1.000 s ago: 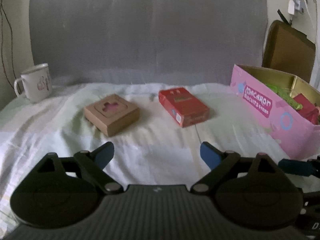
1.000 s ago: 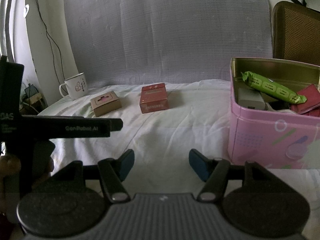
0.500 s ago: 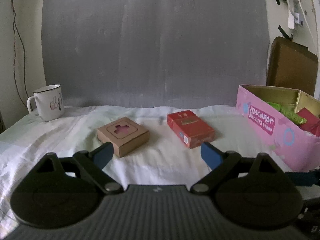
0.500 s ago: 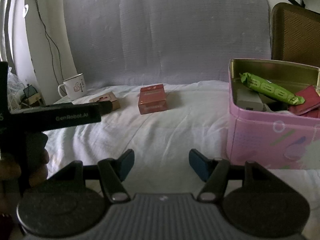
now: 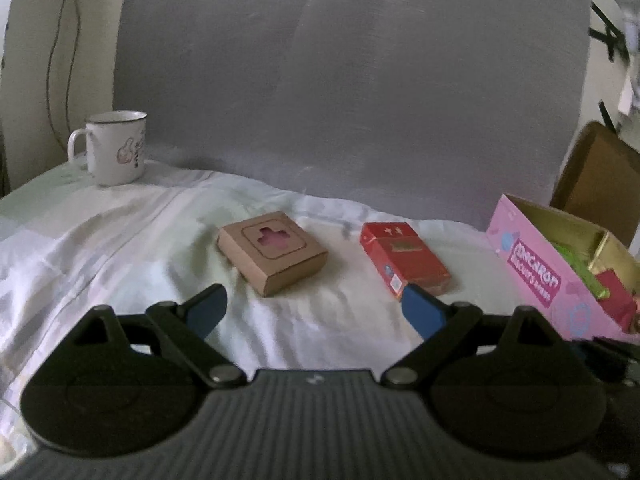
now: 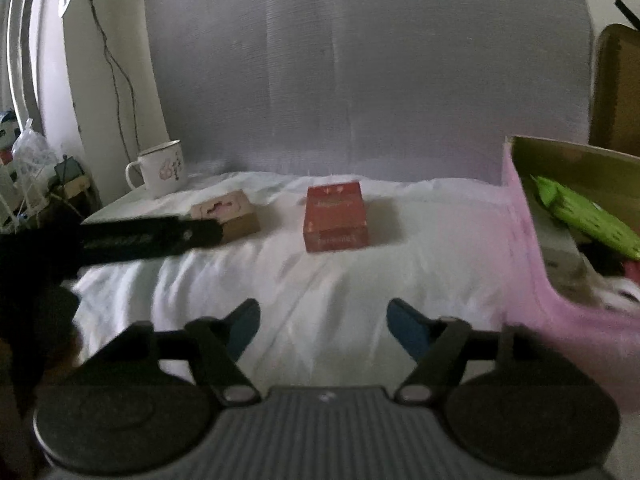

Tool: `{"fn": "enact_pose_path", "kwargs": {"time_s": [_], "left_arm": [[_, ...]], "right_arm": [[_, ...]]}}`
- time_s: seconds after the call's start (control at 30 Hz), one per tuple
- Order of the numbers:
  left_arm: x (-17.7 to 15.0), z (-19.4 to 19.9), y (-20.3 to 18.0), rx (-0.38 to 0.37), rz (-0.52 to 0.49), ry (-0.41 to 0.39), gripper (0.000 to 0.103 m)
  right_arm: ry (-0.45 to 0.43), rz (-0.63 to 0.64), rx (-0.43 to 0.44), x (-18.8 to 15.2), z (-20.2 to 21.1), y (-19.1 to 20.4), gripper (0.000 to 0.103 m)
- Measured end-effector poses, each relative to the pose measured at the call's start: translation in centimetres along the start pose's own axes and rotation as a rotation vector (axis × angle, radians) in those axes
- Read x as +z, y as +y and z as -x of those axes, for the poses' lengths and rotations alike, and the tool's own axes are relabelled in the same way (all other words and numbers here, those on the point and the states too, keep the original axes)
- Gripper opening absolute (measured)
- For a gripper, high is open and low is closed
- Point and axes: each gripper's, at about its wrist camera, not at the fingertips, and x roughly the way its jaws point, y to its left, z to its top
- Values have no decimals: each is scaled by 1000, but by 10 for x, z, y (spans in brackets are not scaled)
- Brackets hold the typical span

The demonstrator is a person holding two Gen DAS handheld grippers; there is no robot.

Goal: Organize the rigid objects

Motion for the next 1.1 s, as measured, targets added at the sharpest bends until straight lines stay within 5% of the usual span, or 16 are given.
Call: {"fn": "enact_pose_path", "kwargs": {"time_s": [0.43,0.8,1.0,1.1], "left_arm": [[5,-9,16,-26,79,72,96],[5,-13,17,-31,88,96,96],[5,-12,19,-36,89,100,96],[5,-13,19,-34,93,105,96]], "right_arm": [[20,-101,-35,39,-64,-18,96],[109,-48,-67,61,-135,-15,97],[127,44,-91,71,-152,-5,83],[109,65,-86,73,-154,-3,58]]}}
